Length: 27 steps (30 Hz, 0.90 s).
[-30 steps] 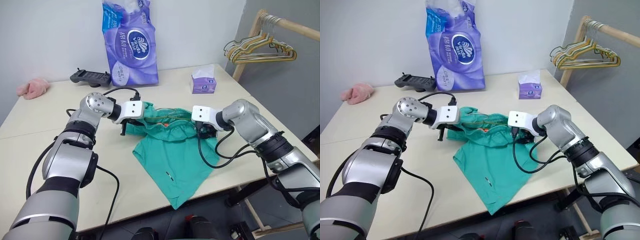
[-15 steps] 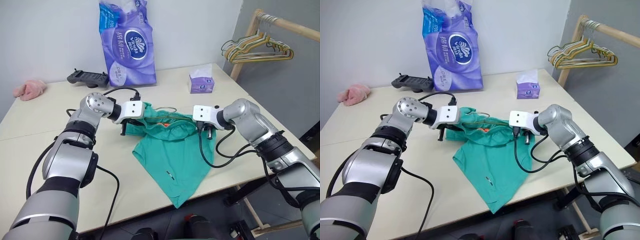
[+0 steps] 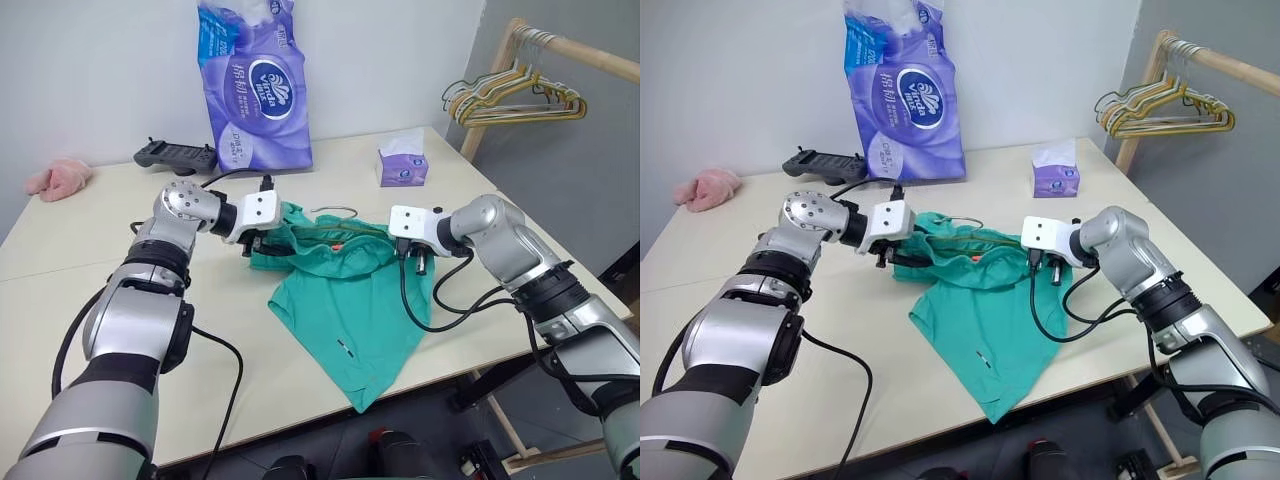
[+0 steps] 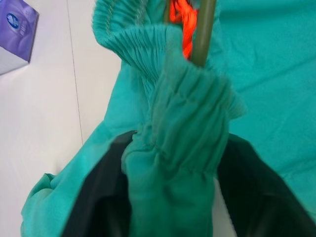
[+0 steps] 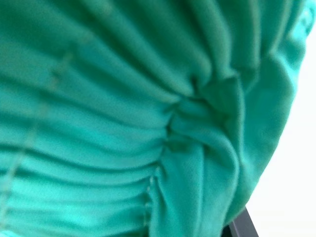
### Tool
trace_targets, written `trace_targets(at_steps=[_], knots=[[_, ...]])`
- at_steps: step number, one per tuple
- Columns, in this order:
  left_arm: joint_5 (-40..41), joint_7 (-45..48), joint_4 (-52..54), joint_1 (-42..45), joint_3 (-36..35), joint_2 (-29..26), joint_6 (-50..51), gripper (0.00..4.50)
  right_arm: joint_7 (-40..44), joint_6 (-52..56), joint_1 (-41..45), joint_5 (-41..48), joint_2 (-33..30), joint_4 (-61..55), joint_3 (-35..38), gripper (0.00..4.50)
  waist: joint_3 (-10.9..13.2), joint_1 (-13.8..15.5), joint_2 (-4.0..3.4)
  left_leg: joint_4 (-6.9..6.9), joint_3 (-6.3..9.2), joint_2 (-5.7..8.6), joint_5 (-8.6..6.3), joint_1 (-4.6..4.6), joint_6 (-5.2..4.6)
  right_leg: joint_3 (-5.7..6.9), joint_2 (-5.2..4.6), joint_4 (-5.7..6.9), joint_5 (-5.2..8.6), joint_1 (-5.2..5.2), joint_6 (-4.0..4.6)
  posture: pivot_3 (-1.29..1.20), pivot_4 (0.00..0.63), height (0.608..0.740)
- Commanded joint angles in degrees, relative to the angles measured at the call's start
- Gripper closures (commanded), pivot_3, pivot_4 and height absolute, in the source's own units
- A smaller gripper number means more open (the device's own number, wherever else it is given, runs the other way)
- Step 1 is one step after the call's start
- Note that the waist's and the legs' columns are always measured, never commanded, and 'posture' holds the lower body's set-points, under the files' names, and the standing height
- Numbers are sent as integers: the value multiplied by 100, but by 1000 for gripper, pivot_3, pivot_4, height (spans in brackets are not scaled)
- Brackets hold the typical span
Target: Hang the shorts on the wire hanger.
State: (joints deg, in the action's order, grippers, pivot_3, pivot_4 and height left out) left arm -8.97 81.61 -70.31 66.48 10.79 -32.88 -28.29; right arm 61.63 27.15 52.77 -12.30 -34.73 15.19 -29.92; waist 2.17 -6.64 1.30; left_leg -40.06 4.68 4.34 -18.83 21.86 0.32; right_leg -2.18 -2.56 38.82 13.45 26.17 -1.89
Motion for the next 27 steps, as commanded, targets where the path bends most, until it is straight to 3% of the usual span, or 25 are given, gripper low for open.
trace_targets(at_steps=[1, 4, 10, 16, 18, 21, 27], knots=[[146, 374, 294, 225, -138, -336, 91, 811, -87, 39, 25, -11, -127, -138, 358, 4500, 0, -6, 0, 0, 0, 0, 0, 0, 0, 0, 0, -1, 0, 0, 0, -94, 0, 740], [196, 557, 405, 284, -187, -618, 259, 12, -77, 108, -135, 44, -202, -234, 480, 4500, 0, -9, 0, 1, 0, 0, 0, -1, 0, 0, 0, -1, 0, 0, 0, -86, 0, 740], [208, 421, 511, 263, -263, -925, 299, 12, -57, 251, -366, 162, -258, -449, 736, 4500, 0, -4, 0, 1, 2, 0, 0, 0, 0, 1, 0, 0, 0, -1, 0, -86, 0, 740], [1107, 464, 1087, -184, -923, -694, 985, 12, -87, 541, -548, 396, -331, -742, 1084, 4500, -1, 6, -1, 0, 3, 0, 0, 0, 0, 1, 0, 2, 0, -1, 0, -66, 0, 740], [1366, 467, 1558, -584, -1064, -671, 1278, 12, -108, 653, -632, 444, -376, -858, 1187, 4500, -7, 2, -10, -1, 2, 0, 0, 0, 0, 0, -1, 2, 0, -2, 0, -66, 0, 740], [1918, 409, 3182, -1866, -1299, -847, 2481, 12, -282, 940, -930, 585, -503, -1021, 1511, 4500, -13, -43, -21, 7, 0, -2, 0, -4, 0, -6, 0, 6, 0, 0, 0, -79, 0, 740], [2605, -650, 5586, -3533, -1723, -739, 4037, 12, -665, 1657, -1550, 954, -610, -1600, 2242, 4500, -14, -50, -20, 1, 9, -2, 0, 2, 0, -3, 2, 3, 0, -2, 0, -65, 0, 740]])
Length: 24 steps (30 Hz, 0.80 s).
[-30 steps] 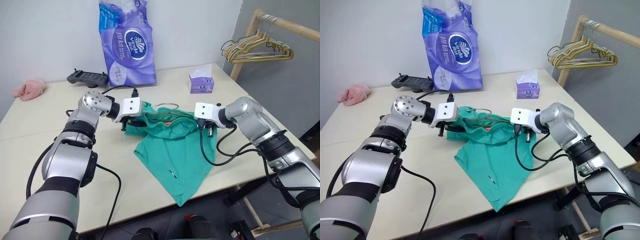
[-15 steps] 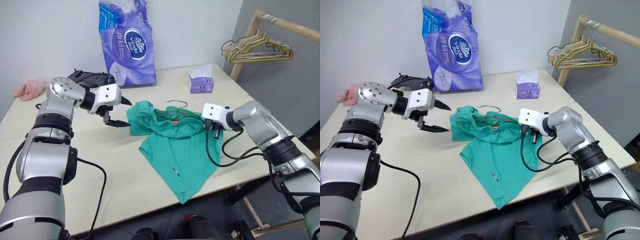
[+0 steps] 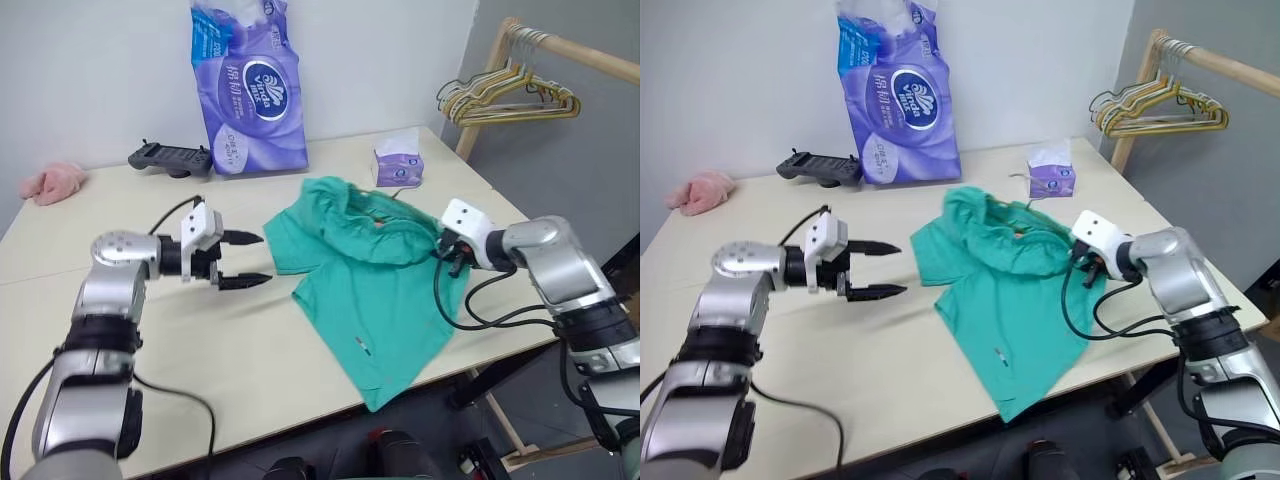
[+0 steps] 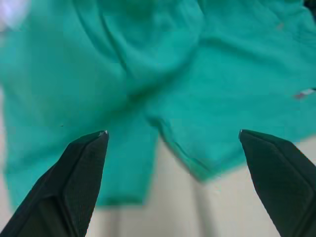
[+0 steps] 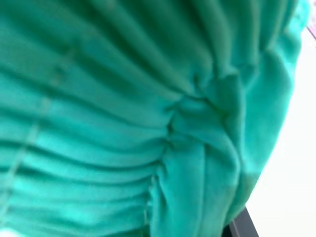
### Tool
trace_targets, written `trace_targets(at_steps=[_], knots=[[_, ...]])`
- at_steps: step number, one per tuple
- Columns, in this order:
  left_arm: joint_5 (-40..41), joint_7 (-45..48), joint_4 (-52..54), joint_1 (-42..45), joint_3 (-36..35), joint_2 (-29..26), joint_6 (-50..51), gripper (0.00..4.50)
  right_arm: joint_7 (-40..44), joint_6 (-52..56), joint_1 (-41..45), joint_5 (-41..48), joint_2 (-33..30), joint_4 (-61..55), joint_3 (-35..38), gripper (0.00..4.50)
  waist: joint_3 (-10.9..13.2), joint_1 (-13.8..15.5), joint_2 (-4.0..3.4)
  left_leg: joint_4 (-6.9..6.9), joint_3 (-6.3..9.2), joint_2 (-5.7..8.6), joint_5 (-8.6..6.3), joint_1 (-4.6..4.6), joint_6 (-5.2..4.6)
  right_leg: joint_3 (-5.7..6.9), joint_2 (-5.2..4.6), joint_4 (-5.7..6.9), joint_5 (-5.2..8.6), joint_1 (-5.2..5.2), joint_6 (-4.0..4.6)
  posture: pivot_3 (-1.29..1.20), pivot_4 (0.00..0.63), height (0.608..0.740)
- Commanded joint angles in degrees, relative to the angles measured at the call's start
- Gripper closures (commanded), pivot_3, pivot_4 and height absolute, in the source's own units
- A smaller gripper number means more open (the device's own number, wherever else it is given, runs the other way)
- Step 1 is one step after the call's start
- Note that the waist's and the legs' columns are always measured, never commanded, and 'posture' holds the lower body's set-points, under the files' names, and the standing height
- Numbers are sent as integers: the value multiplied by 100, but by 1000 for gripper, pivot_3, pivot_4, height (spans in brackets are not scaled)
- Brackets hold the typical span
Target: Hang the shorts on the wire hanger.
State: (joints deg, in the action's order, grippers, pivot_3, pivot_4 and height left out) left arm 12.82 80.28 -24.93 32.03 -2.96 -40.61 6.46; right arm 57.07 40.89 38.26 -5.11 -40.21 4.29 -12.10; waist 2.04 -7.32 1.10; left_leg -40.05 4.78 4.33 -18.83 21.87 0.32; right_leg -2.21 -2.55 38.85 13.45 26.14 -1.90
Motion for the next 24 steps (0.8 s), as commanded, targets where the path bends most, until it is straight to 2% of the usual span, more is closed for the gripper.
trace_targets(at_steps=[1, 6, 10, 15, 24], knots=[[562, -789, 1421, -317, -407, 172, 760, 12, -330, 504, -287, 319, -57, -697, 679, 4500, -2, 50, 2, 0, 0, 0, 0, 0, 0, 0, 0, -3, 0, -1, 0, -62, 0, 740], [988, -1720, 3114, -1332, -248, 857, 1403, 12, -1016, 1394, -1090, 601, 11, -1450, 1664, 4500, -38, 177, -13, 0, -11, 6, -1, -10, -2, -9, -6, -15, 0, -17, 0, -81, 0, 740], [1345, -2057, 3704, -1531, -144, 1225, 1701, 12, -1687, 1815, -1615, 590, 89, -1906, 2327, 4500, -39, 284, -12, -5, -16, 5, 0, -23, -2, -11, -5, -4, 0, -28, 0, -104, 3, 740], [1601, -2312, 4062, -1557, 62, 1477, 1890, 12, -2335, 2324, -2157, 668, 246, -2479, 3007, 4500, -47, 321, -24, 14, -22, 2, -7, -96, -12, -15, -4, -34, 1, -107, -1, -146, 9, 740], [1843, -2459, 4129, -1162, 443, 1800, 1989, 12, -3201, 2810, -2802, 534, 287, -2932, 4274, 4500, -56, 305, -38, 12, -26, -2, -10, -104, -17, -18, 3, -40, 2, -120, -4, -212, 20, 740]])
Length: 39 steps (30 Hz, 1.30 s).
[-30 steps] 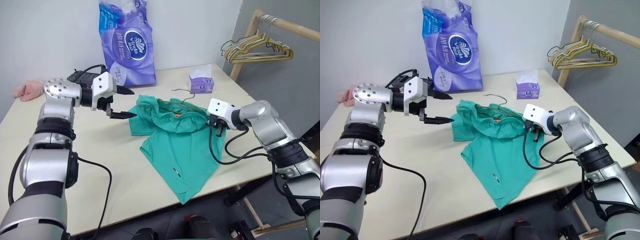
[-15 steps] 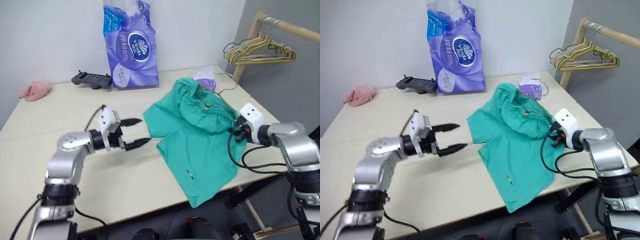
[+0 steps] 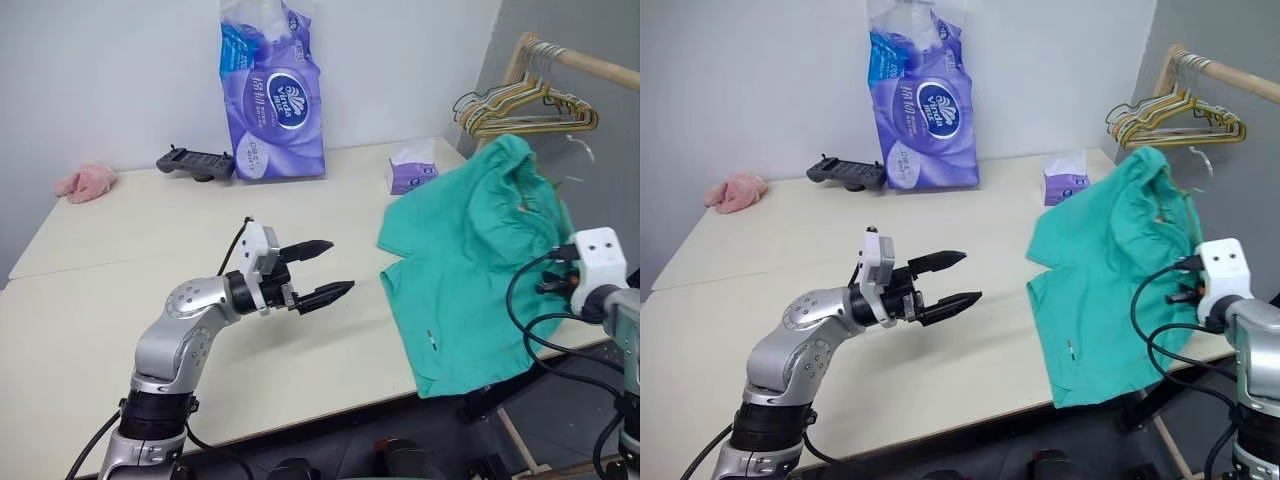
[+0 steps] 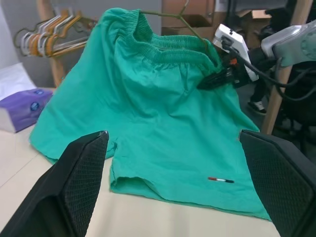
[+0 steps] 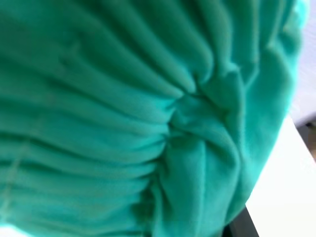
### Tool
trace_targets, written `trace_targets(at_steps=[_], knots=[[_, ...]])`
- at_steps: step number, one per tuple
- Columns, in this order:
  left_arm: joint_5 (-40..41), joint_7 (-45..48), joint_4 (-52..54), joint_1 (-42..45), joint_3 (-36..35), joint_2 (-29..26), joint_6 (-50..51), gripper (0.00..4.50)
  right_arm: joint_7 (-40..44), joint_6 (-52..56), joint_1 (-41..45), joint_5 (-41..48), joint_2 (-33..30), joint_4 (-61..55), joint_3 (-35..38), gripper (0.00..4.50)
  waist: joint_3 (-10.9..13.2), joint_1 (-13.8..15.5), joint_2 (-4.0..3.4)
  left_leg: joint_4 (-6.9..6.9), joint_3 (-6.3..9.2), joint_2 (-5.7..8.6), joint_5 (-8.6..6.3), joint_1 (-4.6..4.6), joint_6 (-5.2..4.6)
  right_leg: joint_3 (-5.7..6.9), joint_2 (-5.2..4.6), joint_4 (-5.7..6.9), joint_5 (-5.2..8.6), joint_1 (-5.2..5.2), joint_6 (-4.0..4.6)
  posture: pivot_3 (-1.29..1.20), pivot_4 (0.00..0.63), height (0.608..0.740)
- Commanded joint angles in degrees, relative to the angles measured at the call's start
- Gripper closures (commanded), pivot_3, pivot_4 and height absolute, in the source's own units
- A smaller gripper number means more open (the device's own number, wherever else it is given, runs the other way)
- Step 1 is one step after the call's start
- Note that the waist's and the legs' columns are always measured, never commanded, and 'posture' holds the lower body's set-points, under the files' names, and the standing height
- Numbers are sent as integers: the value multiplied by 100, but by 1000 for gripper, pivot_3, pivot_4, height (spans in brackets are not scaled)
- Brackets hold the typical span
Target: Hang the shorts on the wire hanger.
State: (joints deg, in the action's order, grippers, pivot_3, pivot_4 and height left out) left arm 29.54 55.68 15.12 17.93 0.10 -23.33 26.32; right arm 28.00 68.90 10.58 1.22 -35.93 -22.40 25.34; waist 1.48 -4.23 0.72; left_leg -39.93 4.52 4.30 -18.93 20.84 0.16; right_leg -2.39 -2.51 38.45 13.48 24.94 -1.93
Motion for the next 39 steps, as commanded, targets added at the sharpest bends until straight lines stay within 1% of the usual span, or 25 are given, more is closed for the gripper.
trace_targets(at_steps=[1, 4, 7, 10, 12, 15, 18, 20, 23, 29, 33, 39], knots=[[188, 56, 56, 333, 205, 120, -16, 12, -451, 72, -49, -153, -117, -270, 753, 4500, -3, -7, -6, 1, 0, 0, 0, -1, 0, 1, 1, -1, 0, -1, 0, -219, 20, 740], [210, 210, -103, 528, 420, 250, -86, 12, -843, 121, -76, -274, -87, -207, 1278, 4500, -18, -29, -31, 2, 0, 0, -2, 0, -3, 1, 1, -7, 0, -4, 0, -241, 20, 740], [353, 322, -69, 648, 577, 357, -1, 12, -1087, 158, -68, -326, -81, -127, 1601, 4500, -42, -93, -70, 12, 3, -10, -8, -16, -13, 4, 12, -38, 0, -35, 0, -254, 20, 740], [379, 439, -42, 728, 719, 415, -74, 12, -1292, 150, -59, -371, -104, -50, 1806, 4500, -47, -152, -79, 20, 1, -21, -29, -57, -47, 1, 25, -56, 3, -82, -4, -267, 20, 740], [392, 420, -148, 859, 749, 525, -102, 12, -1496, 224, 44, -417, -101, 59, 2091, 4500, -46, -181, -81, 21, -2, -21, -41, -75, -68, -4, 28, -59, 7, -96, -10, -277, 19, 740], [334, 415, -333, 997, 804, 671, -214, 12, -1753, 265, 140, -479, -153, 228, 2458, 4500, -48, -198, -87, 20, 2, -16, -47, -108, -73, -2, 29, -78, 16, -144, -23, -292, 20, 740], [263, 384, -418, 1055, 885, 783, -312, 12, -1915, 258, 224, -492, -193, 370, 2664, 4500, -65, -254, -115, 18, -3, -8, -53, -110, -80, -10, 27, -83, 24, -151, -36, -298, 20, 740], [244, 379, -458, 1071, 929, 851, -377, 12, -2055, 280, 339, -509, -182, 462, 2817, 4500, -70, -313, -123, 16, -12, -4, -55, -111, -79, -20, 22, -83, 29, -152, -45, -298, 19, 740], [168, 383, -530, 1105, 1044, 1002, -514, 12, -2410, 440, 850, -542, -205, 690, 3158, 4500, -80, -403, -137, 11, -15, -1, -63, -112, -90, -25, 17, -86, 32, -155, -50, -304, 16, 740], [153, 430, -593, 1128, 1082, 1030, -606, 12, -2605, 226, 1436, -403, -673, 1552, 3240, 4500, -115, -485, -195, 13, -17, -1, -75, -115, -108, -25, 16, -110, 37, -170, -59, -308, 15, 740], [152, 503, -619, 1136, 1107, 1003, -653, 12, -2552, 10, 1890, -199, -1088, 2505, 3152, 4500, -125, -538, -210, 12, -23, 1, -89, -116, -133, -29, 17, -129, 36, -181, -62, -305, 11, 740], [149, 539, -614, 1151, 1100, 985, -646, 12, -2294, -558, 1990, 11, -1798, 3974, 2911, 4500, -132, -548, -221, 12, -31, 3, -91, -116, -137, -35, 19, -139, 38, -187, -69, -293, 9, 740]])
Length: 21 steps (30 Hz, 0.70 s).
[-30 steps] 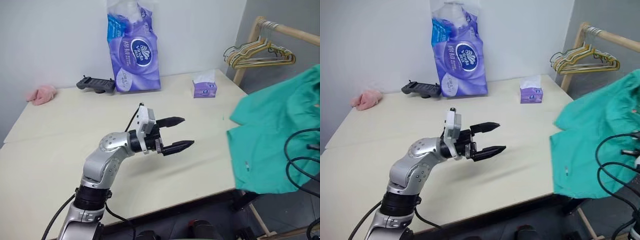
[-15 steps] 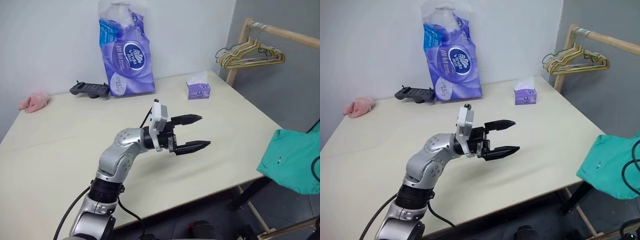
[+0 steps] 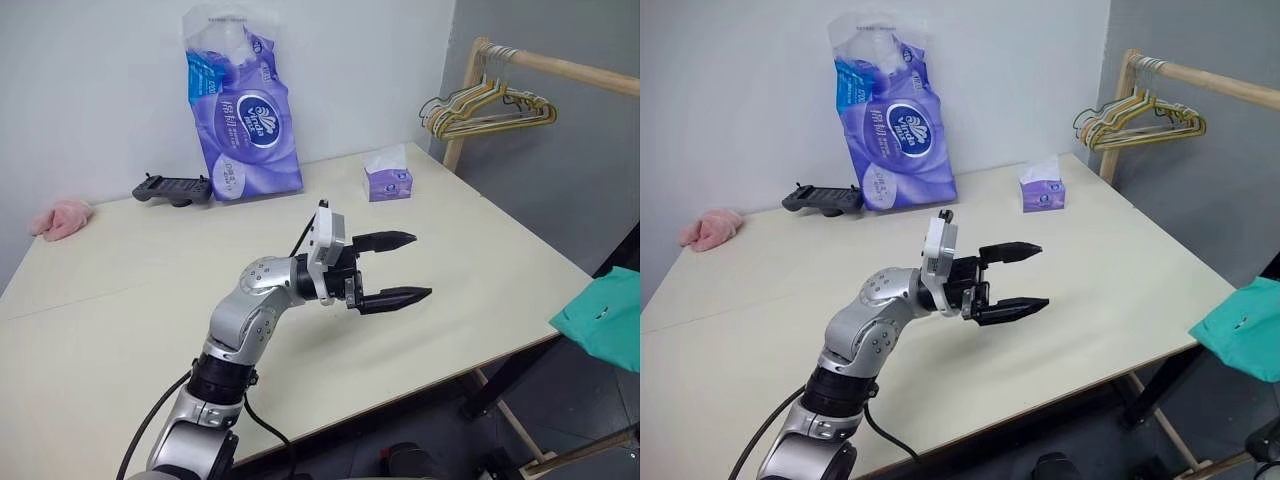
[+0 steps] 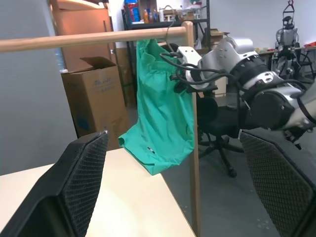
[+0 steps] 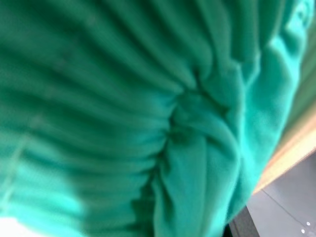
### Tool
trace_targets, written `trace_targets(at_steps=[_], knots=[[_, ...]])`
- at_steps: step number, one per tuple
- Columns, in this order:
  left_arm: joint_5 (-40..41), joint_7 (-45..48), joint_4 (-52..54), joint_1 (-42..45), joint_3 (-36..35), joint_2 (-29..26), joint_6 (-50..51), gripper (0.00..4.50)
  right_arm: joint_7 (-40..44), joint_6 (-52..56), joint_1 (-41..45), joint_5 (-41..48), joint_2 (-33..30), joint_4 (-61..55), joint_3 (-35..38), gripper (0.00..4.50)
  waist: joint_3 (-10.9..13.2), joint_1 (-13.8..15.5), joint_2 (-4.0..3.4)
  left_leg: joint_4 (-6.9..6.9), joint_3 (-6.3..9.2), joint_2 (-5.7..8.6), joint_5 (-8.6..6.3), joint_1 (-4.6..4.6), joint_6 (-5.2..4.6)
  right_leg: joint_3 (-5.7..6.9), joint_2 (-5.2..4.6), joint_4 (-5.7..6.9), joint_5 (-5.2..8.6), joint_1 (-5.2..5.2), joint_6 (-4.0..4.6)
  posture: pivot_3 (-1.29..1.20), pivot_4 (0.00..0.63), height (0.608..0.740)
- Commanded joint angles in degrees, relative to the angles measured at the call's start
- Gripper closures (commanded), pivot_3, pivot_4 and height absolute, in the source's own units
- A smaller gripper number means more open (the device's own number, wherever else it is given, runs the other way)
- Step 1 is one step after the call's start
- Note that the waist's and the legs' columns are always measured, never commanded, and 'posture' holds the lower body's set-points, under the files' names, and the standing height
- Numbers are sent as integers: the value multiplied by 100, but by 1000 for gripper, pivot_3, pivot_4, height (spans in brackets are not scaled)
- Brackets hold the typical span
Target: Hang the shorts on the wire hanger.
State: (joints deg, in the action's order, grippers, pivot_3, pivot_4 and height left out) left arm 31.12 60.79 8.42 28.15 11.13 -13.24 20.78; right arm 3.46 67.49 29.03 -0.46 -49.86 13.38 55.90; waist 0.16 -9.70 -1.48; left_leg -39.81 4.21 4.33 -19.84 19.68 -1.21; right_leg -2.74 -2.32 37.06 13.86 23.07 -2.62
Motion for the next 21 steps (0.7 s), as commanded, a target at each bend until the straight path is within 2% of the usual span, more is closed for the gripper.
trace_targets(at_steps=[1, 4, 8, 15, 21], knots=[[-7, 37, 80, 111, -2, -39, -89, 12, 219, -531, 115, 197, -507, 585, -214, 4500, 0, -2, 0, 0, -4, 0, 0, 1, 0, -4, 3, 0, 0, -1, 0, -290, 10, 740], [-5, 57, 141, 57, 5, -83, -85, 12, 453, -910, -141, 181, -854, 1067, -584, 4500, 5, 1, 0, 1, -7, 2, -14, -7, -24, -6, 10, -5, 6, -23, -11, -285, 11, 740], [12, 32, 208, 24, 15, -137, -40, 12, 345, -1128, -180, 265, -1111, 1666, -577, 4500, 16, 1, 0, 10, -11, 6, -42, -96, -57, -11, 12, -25, 25, -119, -34, -279, 15, 740], [18, -10, 245, 30, 12, -178, -3, 12, 90, -800, 143, 631, -912, 1813, -480, 4500, 20, -3, 2, 9, -41, 8, -50, -117, -54, -49, 14, -29, 32, -132, -46, -271, 21, 740], [13, -44, 233, 42, 30, -196, 7, 12, -17, -955, -183, 614, -1144, 2032, -513, 4500, 27, 22, 9, 8, -53, 10, -57, -117, -53, -65, 14, -32, 35, -132, -54, -271, 27, 740]])
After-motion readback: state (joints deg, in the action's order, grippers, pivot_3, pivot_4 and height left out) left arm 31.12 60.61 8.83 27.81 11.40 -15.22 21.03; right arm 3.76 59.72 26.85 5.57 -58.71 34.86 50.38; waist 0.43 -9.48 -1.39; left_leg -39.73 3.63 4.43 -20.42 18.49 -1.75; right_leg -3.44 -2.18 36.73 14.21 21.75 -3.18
